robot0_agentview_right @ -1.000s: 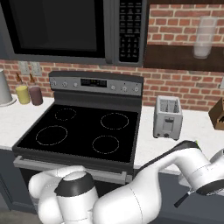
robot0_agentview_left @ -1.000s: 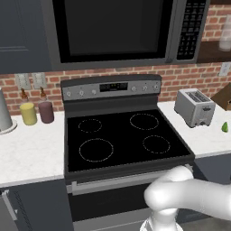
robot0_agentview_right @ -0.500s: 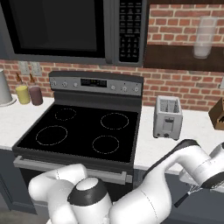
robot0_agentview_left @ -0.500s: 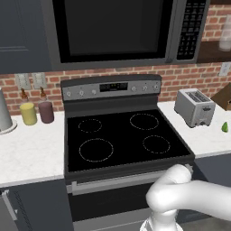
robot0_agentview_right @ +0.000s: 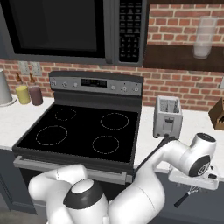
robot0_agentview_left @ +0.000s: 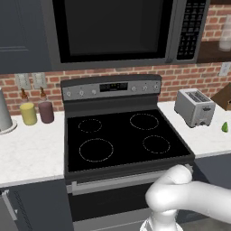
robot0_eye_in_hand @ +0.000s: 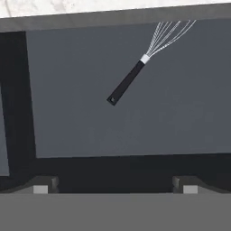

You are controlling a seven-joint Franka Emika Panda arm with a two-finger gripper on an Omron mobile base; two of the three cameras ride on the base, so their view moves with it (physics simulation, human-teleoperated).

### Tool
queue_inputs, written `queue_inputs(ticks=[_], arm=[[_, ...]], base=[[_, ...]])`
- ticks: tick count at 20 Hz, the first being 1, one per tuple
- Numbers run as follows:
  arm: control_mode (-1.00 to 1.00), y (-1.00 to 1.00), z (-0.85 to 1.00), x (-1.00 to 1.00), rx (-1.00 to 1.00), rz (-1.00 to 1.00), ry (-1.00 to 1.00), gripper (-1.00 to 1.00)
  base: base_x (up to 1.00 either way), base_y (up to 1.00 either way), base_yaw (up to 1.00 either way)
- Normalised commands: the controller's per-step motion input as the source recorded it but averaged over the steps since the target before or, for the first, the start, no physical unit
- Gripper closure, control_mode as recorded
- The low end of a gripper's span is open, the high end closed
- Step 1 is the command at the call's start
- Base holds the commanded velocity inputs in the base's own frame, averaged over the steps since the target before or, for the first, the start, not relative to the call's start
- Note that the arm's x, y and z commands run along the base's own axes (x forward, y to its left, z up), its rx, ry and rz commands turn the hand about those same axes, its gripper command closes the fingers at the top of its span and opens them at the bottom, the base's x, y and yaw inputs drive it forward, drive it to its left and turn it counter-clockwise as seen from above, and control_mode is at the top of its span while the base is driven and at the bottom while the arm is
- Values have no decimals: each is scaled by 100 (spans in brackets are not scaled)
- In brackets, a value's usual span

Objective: Pick the whisk from the drawer and place it on the counter.

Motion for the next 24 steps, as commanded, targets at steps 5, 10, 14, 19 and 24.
queue_inputs(ticks=[5,10,14,19,24], arm=[[-100,34,-49,0,-5,-3,2,-100],[-100,0,-62,-2,0,0,0,-100],[-100,0,-60,-2,0,0,0,-100],[-100,-2,-37,0,0,0,1,-100],[-100,-10,-22,0,0,0,2,-100]], base=[[0,0,0],[0,0,0],[0,0,0],[0,0,0],[0,0,0]])
